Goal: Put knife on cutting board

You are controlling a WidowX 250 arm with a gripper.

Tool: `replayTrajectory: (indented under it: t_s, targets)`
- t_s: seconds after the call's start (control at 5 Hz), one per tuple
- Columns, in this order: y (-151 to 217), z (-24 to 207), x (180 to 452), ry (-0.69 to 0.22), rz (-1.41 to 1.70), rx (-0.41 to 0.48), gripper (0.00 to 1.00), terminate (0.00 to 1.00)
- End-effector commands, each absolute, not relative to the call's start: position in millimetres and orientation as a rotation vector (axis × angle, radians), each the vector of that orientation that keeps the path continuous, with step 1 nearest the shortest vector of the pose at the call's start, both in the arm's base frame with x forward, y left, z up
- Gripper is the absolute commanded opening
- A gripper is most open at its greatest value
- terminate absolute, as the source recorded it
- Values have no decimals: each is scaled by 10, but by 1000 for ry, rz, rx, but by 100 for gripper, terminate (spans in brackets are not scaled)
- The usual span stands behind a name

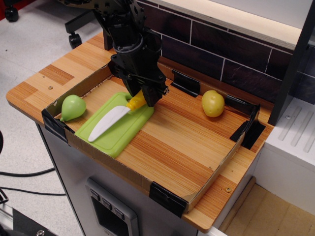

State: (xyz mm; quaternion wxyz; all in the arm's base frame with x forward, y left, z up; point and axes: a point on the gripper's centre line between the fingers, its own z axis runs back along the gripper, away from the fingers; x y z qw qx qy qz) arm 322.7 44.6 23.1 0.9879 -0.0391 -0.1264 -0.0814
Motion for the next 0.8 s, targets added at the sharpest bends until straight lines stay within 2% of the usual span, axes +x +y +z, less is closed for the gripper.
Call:
replayTrajectory:
  t_s: [0.0,0.2,0.6]
  targets:
    - [458,410,3203,-269,-151,-62,100,0]
    - [517,486,3249,-183,-55,-125,100,0]
    - [504,900,3388,-273,-81,-118,100,0]
